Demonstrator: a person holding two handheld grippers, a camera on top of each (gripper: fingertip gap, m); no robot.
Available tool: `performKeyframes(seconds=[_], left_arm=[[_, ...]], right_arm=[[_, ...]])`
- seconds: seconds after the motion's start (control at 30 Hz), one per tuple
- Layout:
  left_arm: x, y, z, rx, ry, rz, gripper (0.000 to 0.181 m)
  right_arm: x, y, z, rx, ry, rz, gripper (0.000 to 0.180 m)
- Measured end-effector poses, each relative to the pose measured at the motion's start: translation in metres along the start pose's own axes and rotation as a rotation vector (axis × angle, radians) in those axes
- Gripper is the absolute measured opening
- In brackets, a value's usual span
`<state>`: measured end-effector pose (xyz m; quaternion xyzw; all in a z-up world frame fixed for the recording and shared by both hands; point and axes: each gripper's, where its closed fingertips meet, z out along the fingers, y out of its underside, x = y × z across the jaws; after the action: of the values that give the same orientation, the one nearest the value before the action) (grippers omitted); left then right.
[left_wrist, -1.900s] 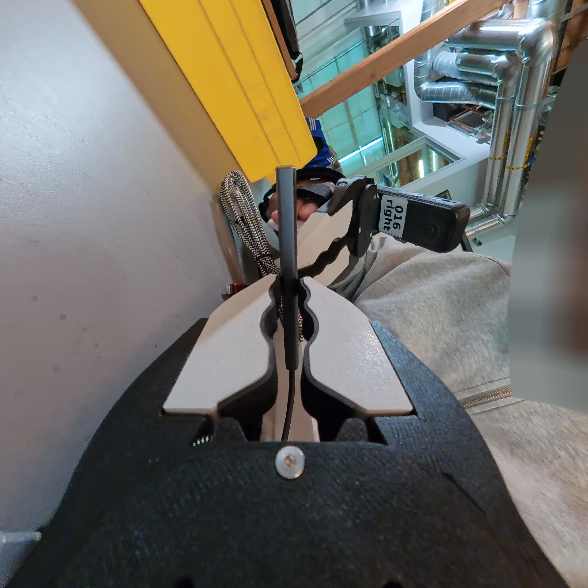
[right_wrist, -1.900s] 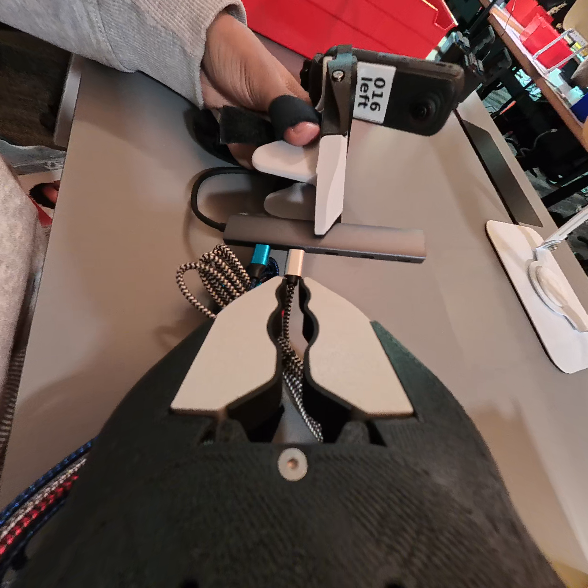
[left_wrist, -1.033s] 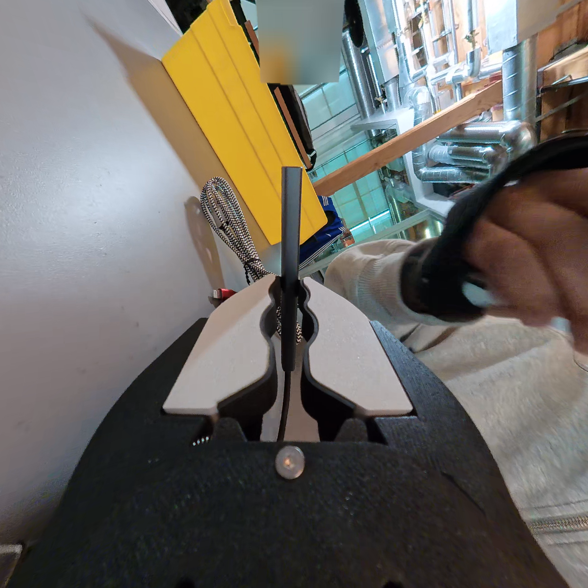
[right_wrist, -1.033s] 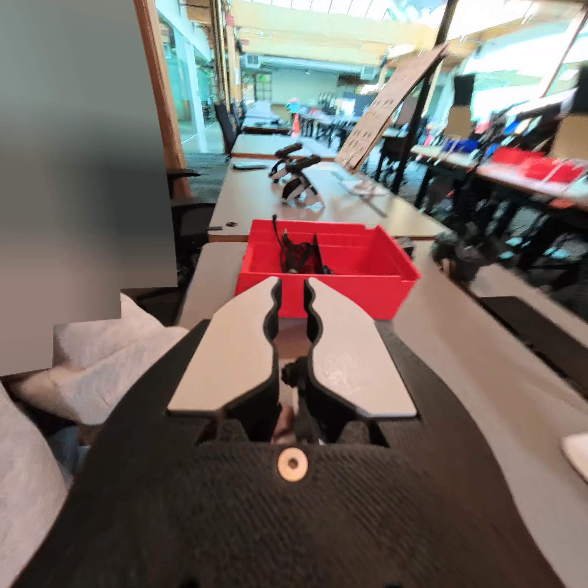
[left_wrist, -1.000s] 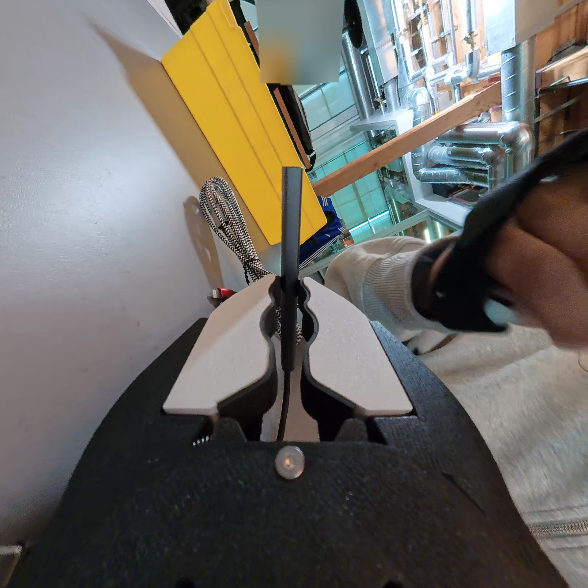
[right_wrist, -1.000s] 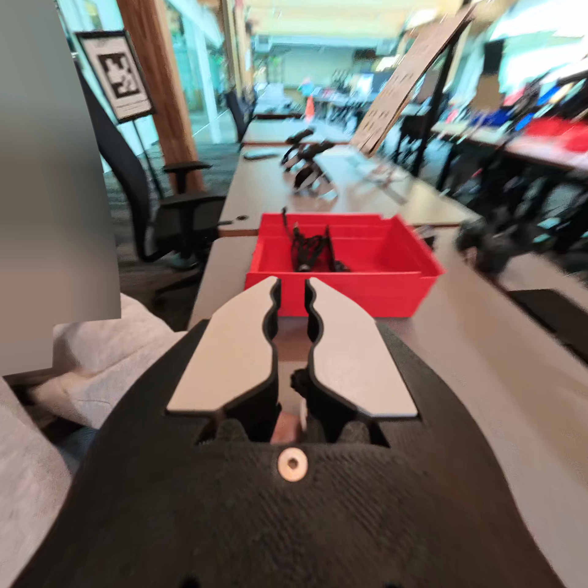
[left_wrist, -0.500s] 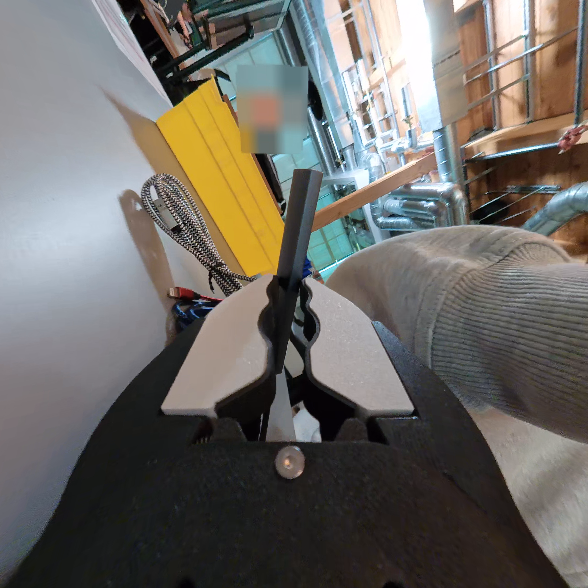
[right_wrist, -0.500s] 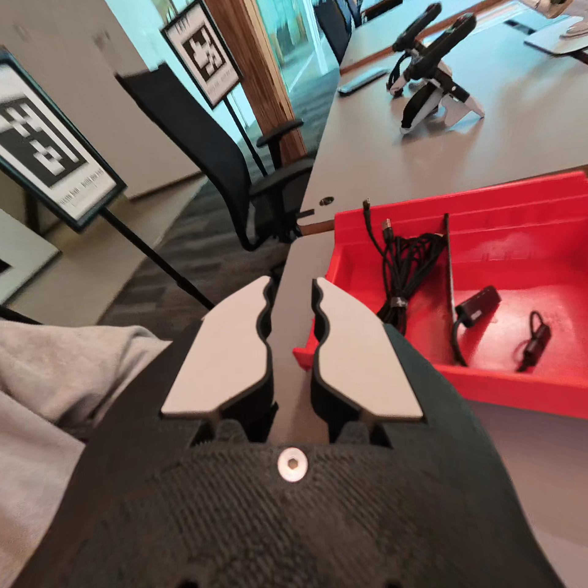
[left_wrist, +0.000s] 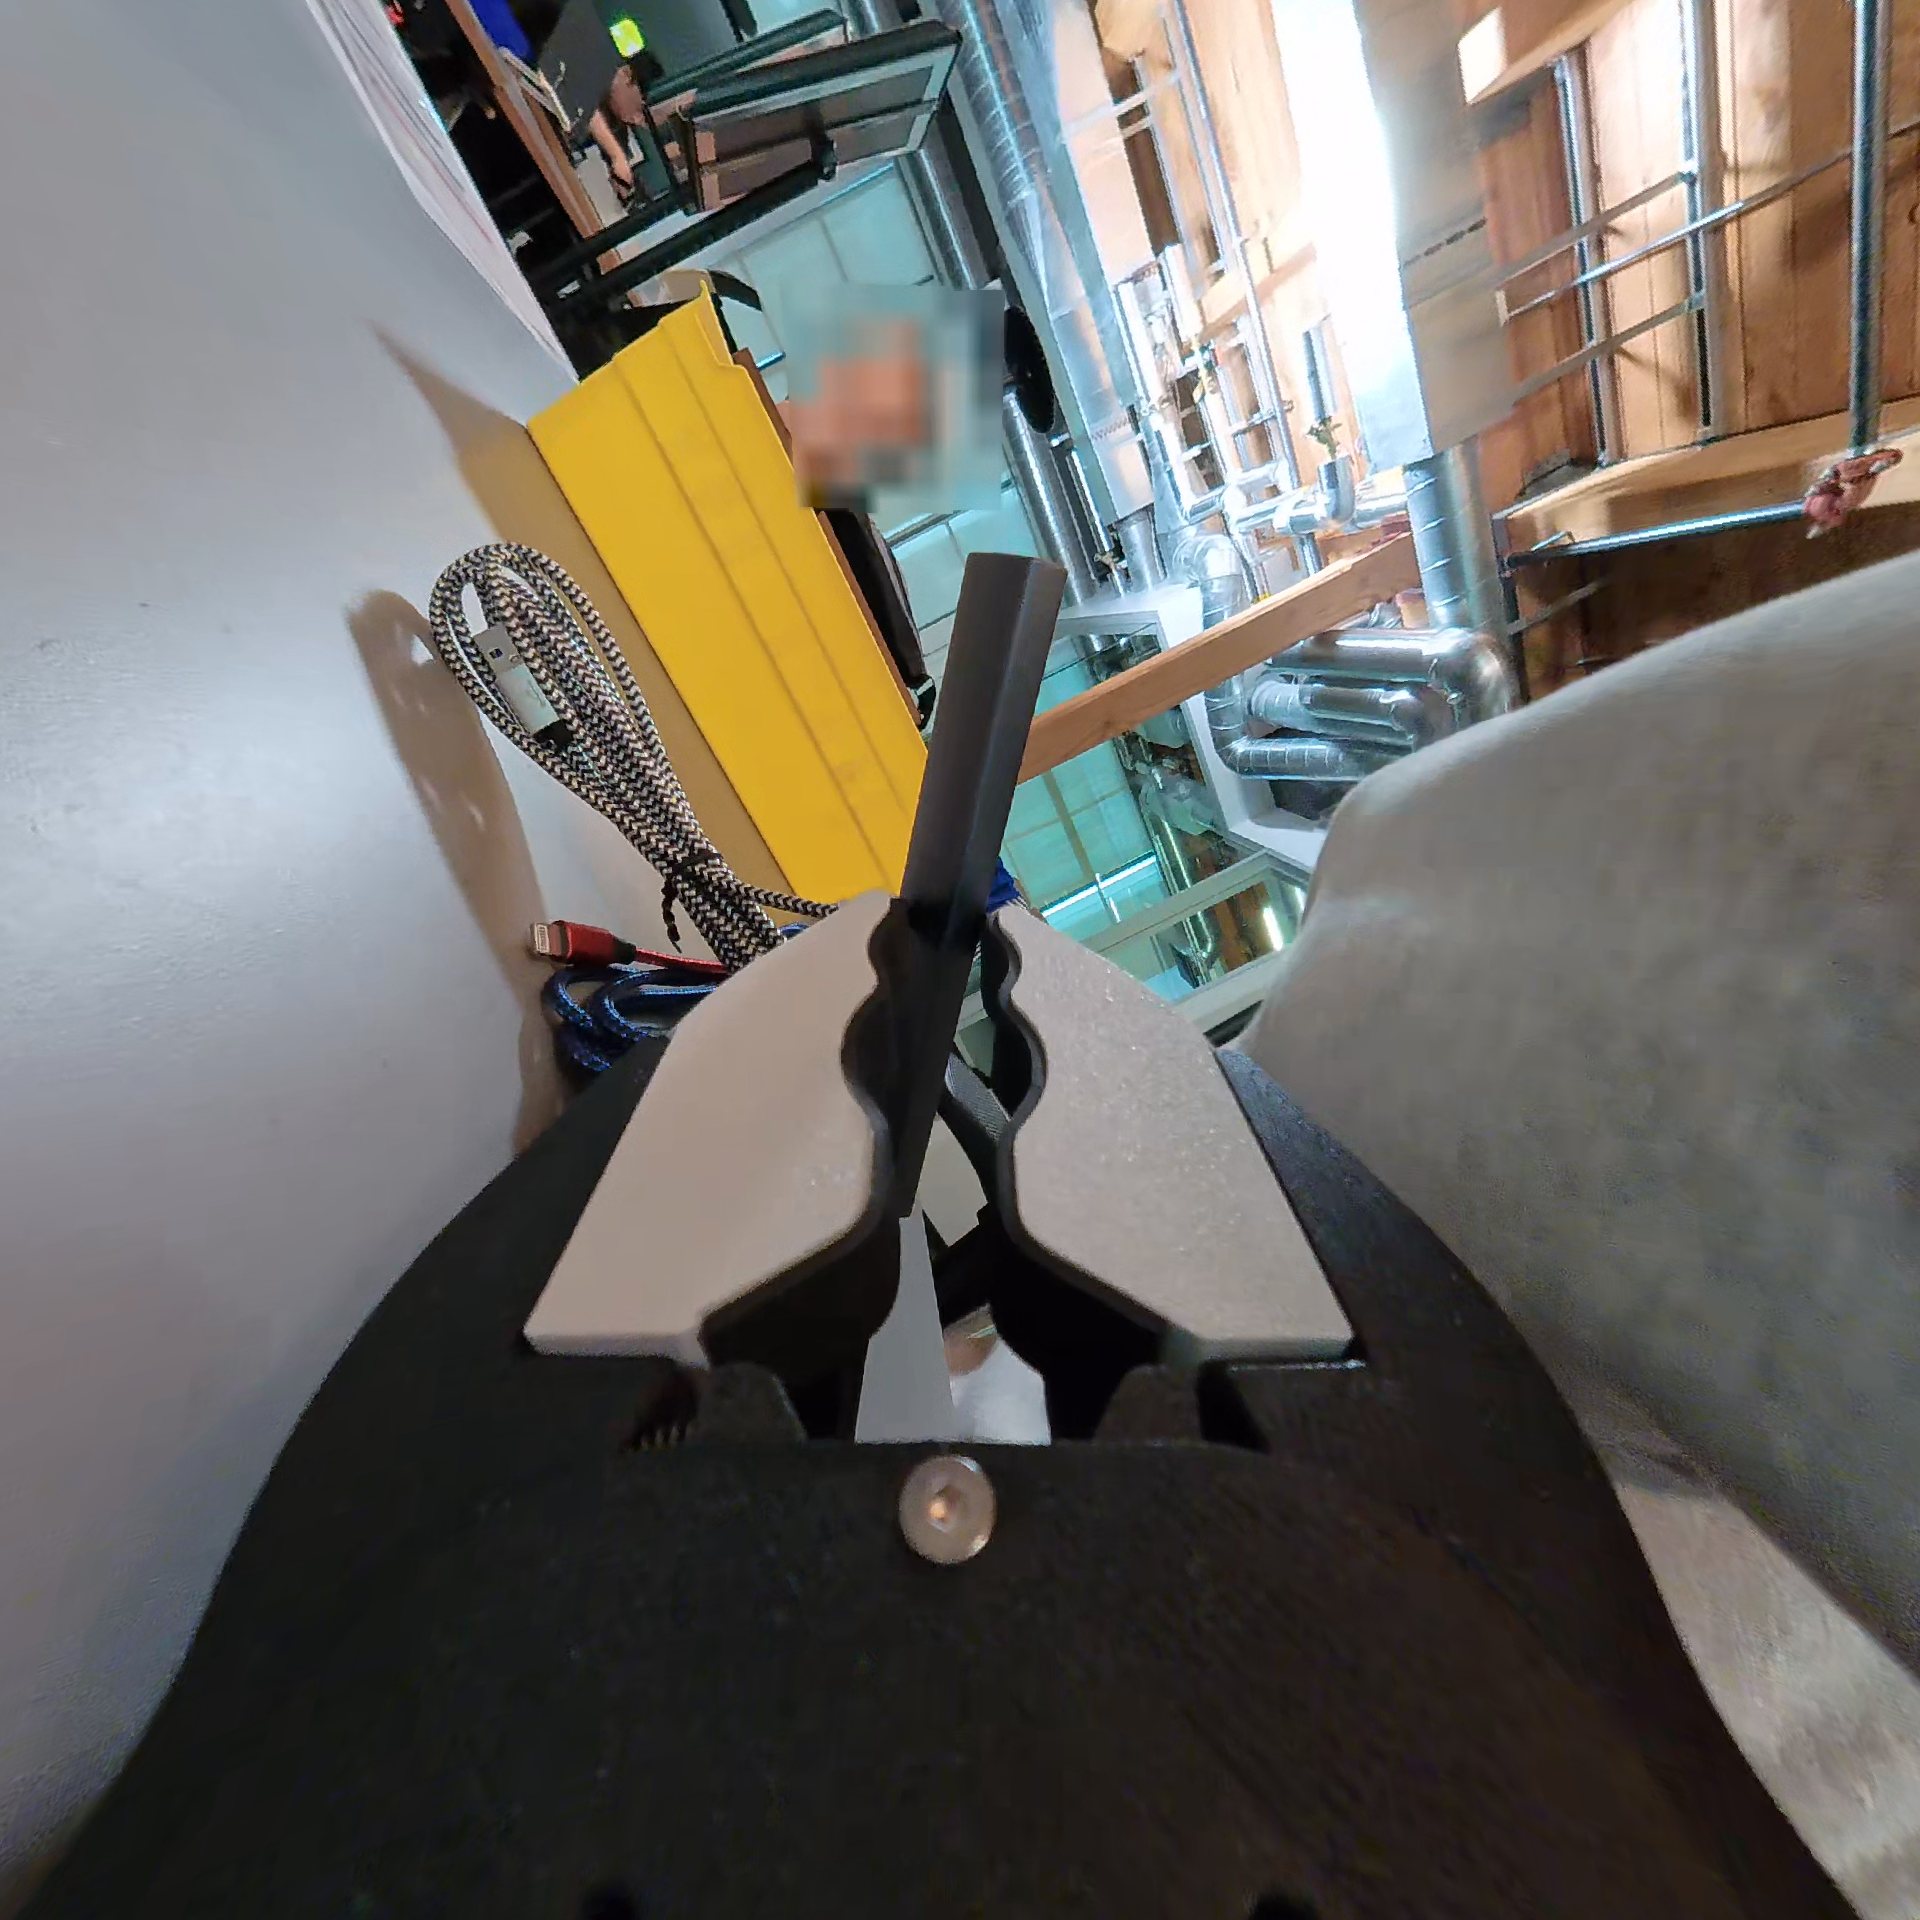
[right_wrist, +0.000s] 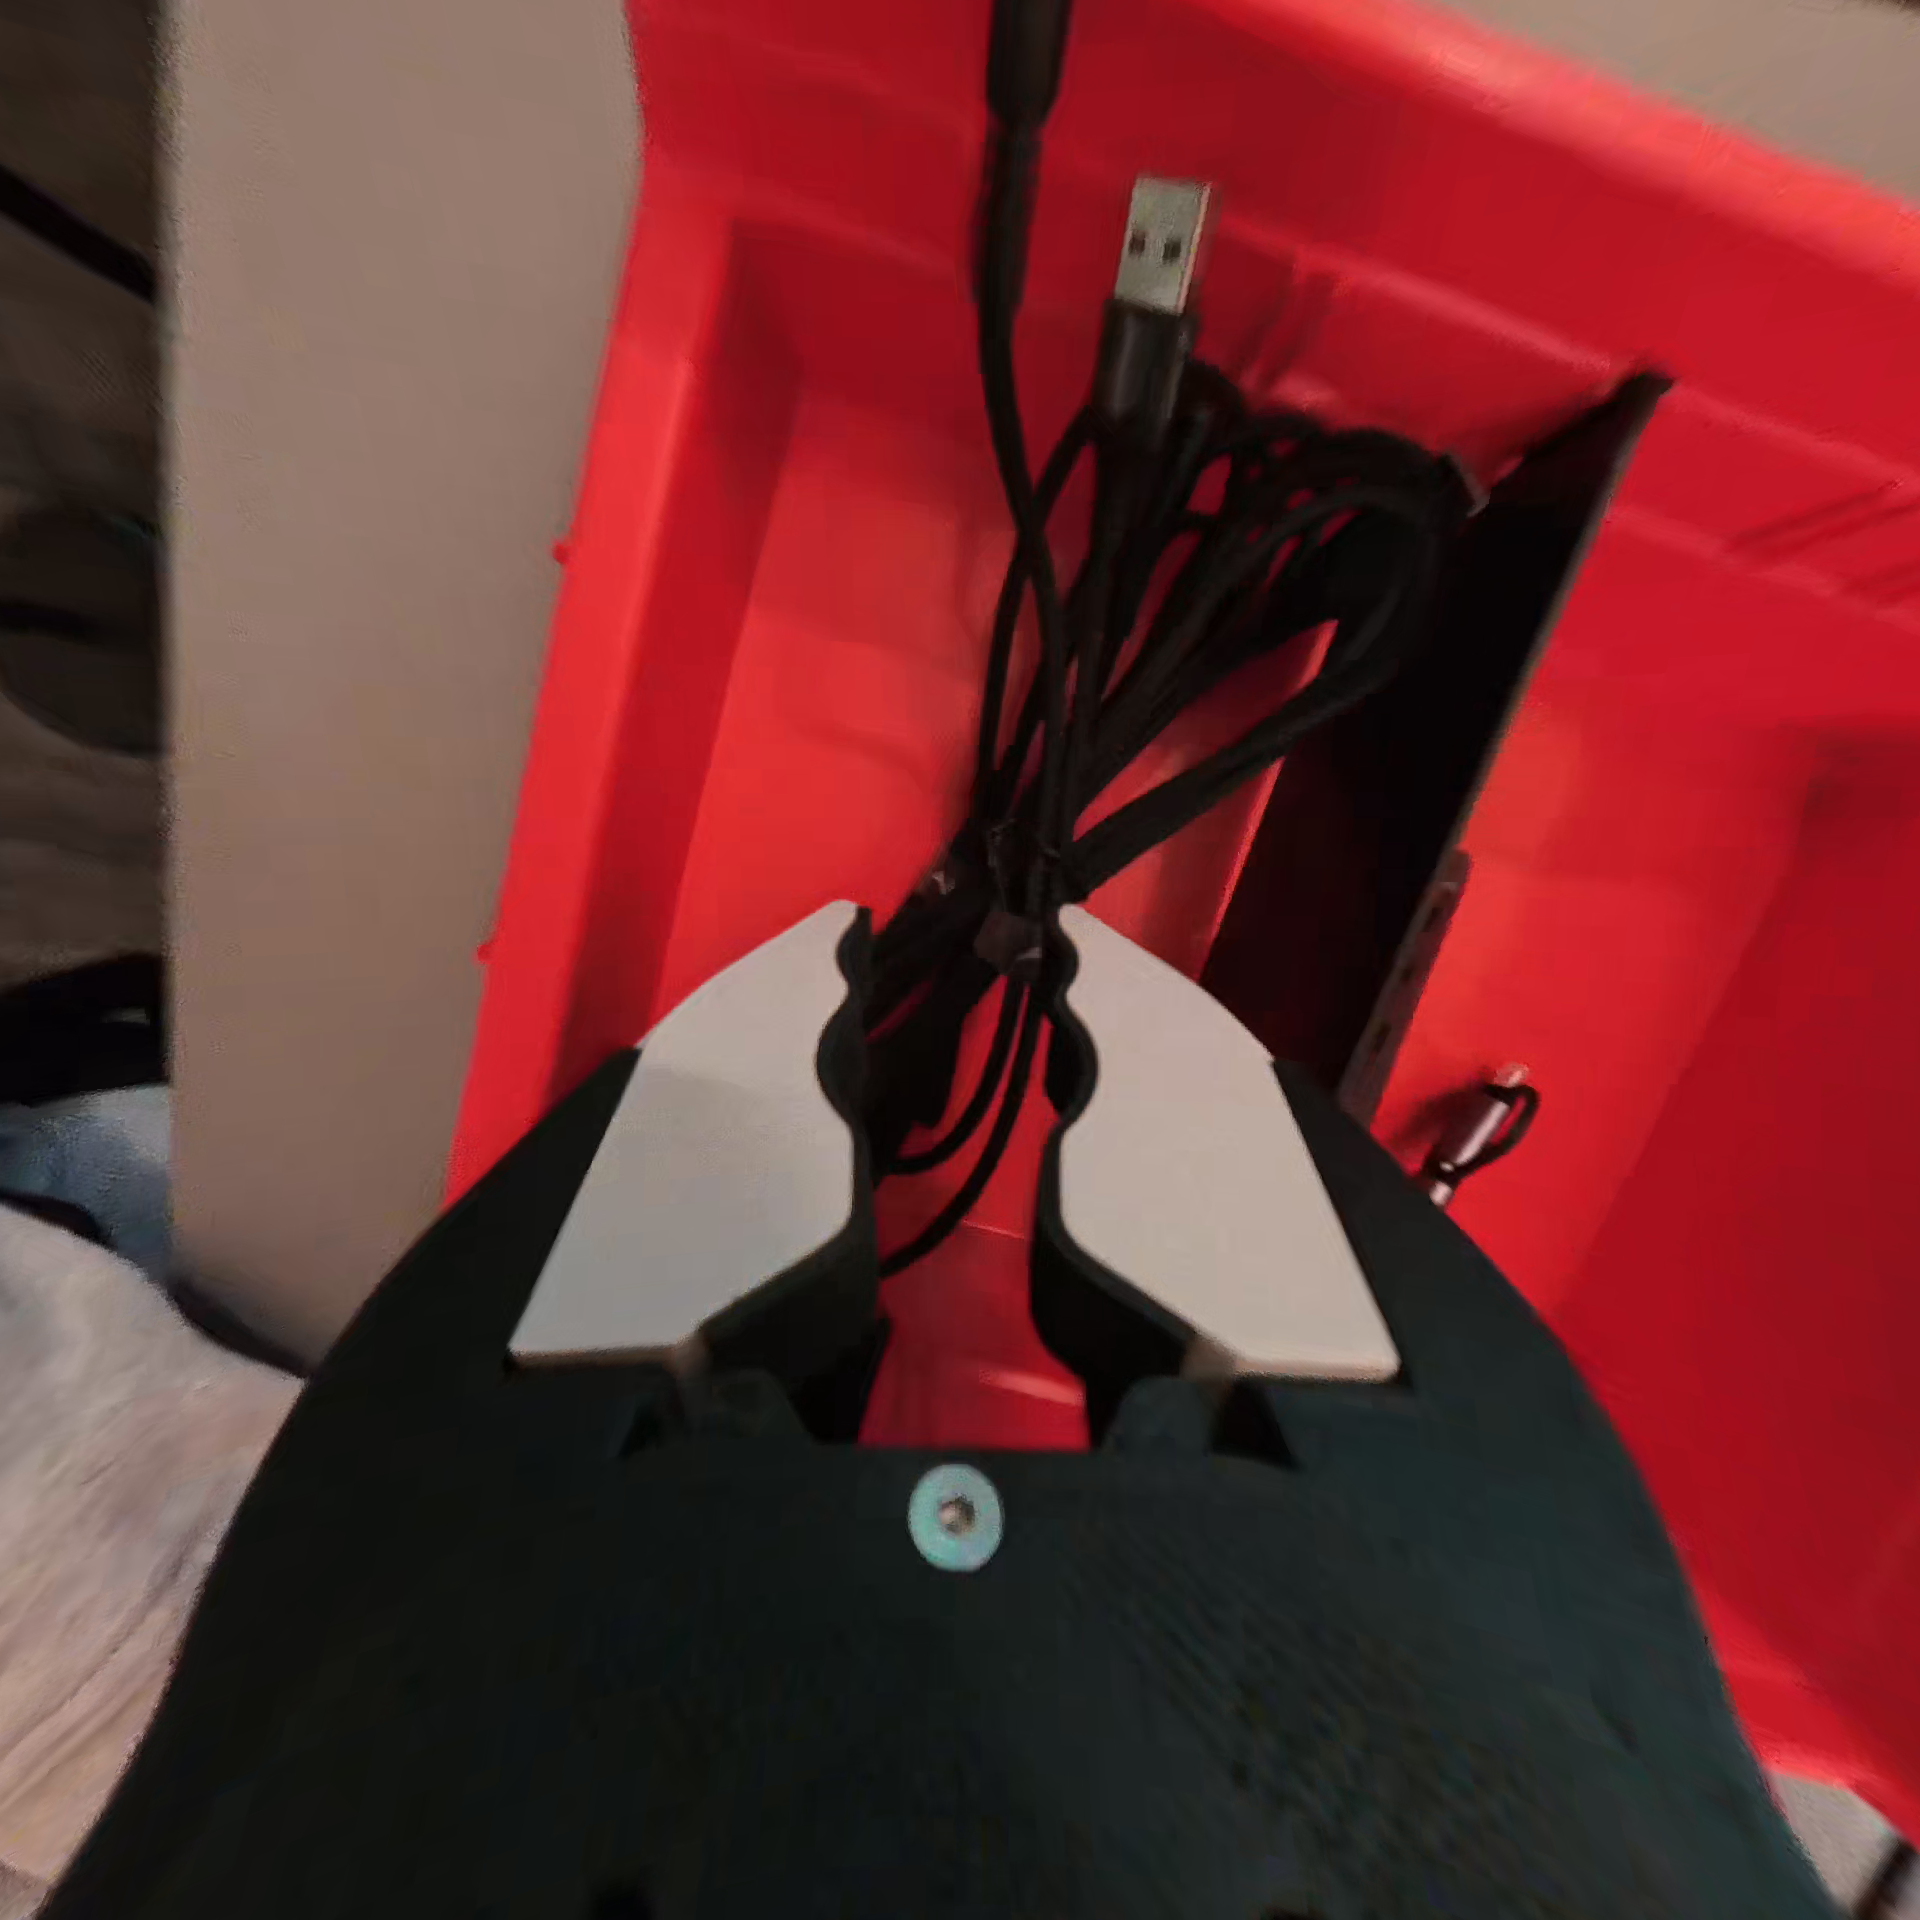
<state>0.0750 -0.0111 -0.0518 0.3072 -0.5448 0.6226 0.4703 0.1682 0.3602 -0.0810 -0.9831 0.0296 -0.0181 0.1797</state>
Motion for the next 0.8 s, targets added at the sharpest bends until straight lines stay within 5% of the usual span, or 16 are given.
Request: performKeyframes(seconds=[0.03,0.13,0.3,0.53,0.67,0.8], left_arm=[[0.000,0.000,0.000,-0.002,0.000,0.001,0.013],[0.001,0.002,0.001,-0.011,0.001,0.005,0.013],[0.001,0.005,0.002,-0.028,-0.002,0.013,0.014],[0.001,0.005,0.002,-0.028,-0.002,0.007,0.013],[0.001,0.005,0.002,-0.027,-0.003,0.005,0.014],[0.001,0.005,0.002,-0.026,0.000,-0.001,0.013]], right_arm=[[0.004,0.005,0.007,-0.065,0.034,-0.013,0.033],[0.017,0.017,0.018,-0.190,0.101,-0.079,0.026],[0.017,0.009,-0.011,-0.044,0.027,-0.031,0.017],[0.005,0.005,-0.169,0.517,-0.205,0.196,0.014],[0.012,0.075,-0.249,0.642,-0.066,0.240,0.014],[0.026,0.196,-0.271,0.506,0.290,0.292,0.014]])
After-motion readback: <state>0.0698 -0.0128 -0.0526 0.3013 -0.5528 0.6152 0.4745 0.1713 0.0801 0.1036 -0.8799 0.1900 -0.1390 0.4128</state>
